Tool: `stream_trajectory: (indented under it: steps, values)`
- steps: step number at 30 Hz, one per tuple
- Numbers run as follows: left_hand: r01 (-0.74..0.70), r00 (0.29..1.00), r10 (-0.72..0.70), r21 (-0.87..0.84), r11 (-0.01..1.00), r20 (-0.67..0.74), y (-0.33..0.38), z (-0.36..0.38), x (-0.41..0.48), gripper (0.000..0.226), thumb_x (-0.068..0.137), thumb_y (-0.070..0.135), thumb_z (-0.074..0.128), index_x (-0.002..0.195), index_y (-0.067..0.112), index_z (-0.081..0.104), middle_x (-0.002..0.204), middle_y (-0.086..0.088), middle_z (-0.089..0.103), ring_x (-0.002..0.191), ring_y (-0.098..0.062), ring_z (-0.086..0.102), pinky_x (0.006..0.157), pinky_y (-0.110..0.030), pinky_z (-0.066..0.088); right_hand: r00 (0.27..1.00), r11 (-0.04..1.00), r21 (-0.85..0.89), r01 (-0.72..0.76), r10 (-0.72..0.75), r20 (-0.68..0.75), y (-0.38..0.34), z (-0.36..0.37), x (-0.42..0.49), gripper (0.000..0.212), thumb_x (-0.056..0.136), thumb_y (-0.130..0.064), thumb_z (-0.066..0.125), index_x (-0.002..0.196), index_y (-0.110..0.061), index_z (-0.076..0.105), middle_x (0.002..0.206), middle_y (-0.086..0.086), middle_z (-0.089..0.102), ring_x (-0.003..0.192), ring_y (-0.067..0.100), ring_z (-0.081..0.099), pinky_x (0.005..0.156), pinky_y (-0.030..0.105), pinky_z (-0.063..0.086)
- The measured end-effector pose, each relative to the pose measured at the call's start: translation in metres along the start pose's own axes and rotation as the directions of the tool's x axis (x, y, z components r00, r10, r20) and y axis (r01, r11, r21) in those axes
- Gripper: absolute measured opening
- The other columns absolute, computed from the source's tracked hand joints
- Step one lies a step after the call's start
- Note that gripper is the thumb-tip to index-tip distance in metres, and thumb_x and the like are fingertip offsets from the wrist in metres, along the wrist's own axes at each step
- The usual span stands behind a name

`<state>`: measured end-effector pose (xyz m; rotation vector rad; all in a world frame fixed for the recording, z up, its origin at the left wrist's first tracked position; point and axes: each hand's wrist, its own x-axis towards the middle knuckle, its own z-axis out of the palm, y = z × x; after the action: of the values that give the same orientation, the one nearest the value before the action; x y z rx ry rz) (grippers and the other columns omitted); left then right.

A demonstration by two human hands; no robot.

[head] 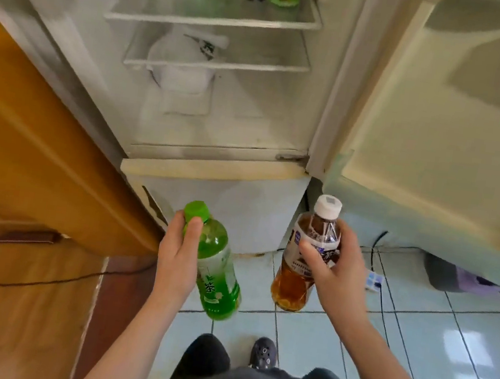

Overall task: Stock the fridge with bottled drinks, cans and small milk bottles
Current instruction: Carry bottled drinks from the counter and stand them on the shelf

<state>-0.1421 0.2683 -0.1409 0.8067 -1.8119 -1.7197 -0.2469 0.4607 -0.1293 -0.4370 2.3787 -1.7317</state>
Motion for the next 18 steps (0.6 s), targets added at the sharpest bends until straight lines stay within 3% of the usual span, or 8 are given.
stream_trajectory:
  steps: [5,10,13,15,18]
  values:
    - [-0.043,0.998,0.042,-0.004,0.999,-0.055,0.001,-0.018,0.048,0.020,0.090,0.040,0.043,0.098,0.031,0.059,0.085,0.012,0.064,0.079,-0.004,0.060,0.069,-0.015,0.048,0.998,0.999,0.015,0.045,-0.046,0.042,-0.016,0.042,0.057,0.056,0.071,-0.054,0.062,0.121,-0.038,0.044,0.109,-0.021,0.057,0.101,-0.009,0.056,0.079,0.017,0.047]
    - [-0.051,0.998,0.054,-0.063,0.997,0.036,0.018,-0.027,0.121,0.025,0.088,0.044,0.047,0.098,0.025,0.060,0.083,0.009,0.066,0.078,-0.009,0.062,0.067,-0.016,0.049,0.992,0.991,0.045,0.125,-0.125,-0.003,-0.043,0.078,0.108,0.045,0.071,-0.053,0.061,0.113,-0.050,0.043,0.106,-0.028,0.058,0.102,-0.009,0.055,0.077,0.010,0.048]
    - [-0.120,0.985,0.130,-0.088,0.989,0.116,0.040,-0.026,0.171,0.028,0.085,0.043,0.046,0.099,0.022,0.059,0.083,0.013,0.067,0.075,-0.001,0.063,0.064,-0.010,0.047,0.978,0.978,0.049,0.201,-0.197,-0.072,-0.067,0.093,0.141,0.039,0.073,-0.053,0.055,0.110,-0.052,0.044,0.104,-0.034,0.055,0.102,-0.008,0.055,0.076,0.011,0.046]
    - [-0.196,0.967,0.210,-0.101,0.975,0.147,0.061,-0.025,0.207,0.024,0.090,0.045,0.052,0.095,0.023,0.060,0.080,0.014,0.066,0.073,0.001,0.061,0.064,-0.010,0.046,0.959,0.961,0.051,0.270,-0.264,-0.102,-0.084,0.103,0.166,0.038,0.075,-0.050,0.053,0.112,-0.048,0.045,0.102,-0.031,0.057,0.099,-0.005,0.057,0.076,0.011,0.046]
    - [-0.293,0.934,0.312,-0.126,0.948,0.172,0.102,-0.026,0.253,0.025,0.080,0.054,0.051,0.090,0.036,0.065,0.082,0.011,0.067,0.077,-0.003,0.062,0.067,-0.014,0.048,0.918,0.924,0.048,0.379,-0.369,-0.148,-0.112,0.114,0.205,0.046,0.076,-0.046,0.053,0.119,-0.029,0.049,0.104,-0.018,0.059,0.097,-0.002,0.058,0.078,0.010,0.044]
